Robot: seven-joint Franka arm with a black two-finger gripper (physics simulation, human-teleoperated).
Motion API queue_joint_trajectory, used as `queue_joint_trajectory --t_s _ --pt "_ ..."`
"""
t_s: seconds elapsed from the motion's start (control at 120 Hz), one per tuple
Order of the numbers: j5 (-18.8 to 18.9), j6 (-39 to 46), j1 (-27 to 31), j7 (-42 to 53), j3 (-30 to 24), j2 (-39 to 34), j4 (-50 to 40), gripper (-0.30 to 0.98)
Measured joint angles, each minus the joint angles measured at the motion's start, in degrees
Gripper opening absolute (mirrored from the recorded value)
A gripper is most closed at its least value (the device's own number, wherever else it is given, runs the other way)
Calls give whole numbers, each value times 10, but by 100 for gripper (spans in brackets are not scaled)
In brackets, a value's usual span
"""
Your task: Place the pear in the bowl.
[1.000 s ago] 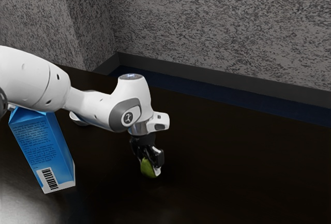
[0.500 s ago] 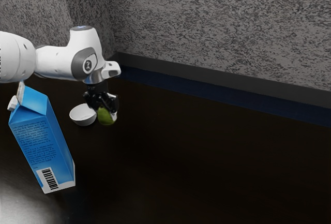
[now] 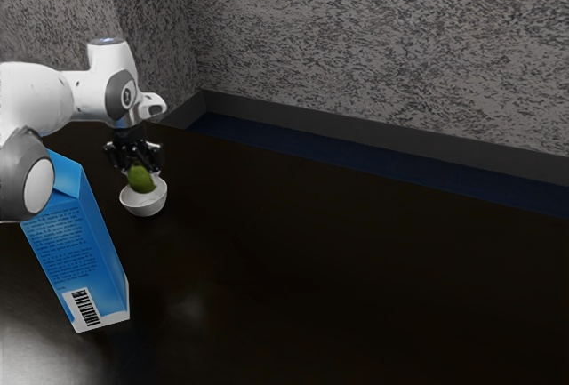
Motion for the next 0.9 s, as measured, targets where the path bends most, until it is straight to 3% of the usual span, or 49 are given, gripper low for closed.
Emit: queue_joint_trajectory --t_s 0.142,0.283,0.633,0.717,0.8,0.9 --pt "-8 -4 9 14 0 19 27 16" --pt "-20 -9 10 33 1 19 29 40" --pt "-31 -21 9 73 9 1 29 62" --pt "-30 -40 3 79 10 -51 24 64" --pt "-22 -82 -11 83 10 -151 -4 66" --pt "29 -148 -72 74 -10 -272 -24 67"
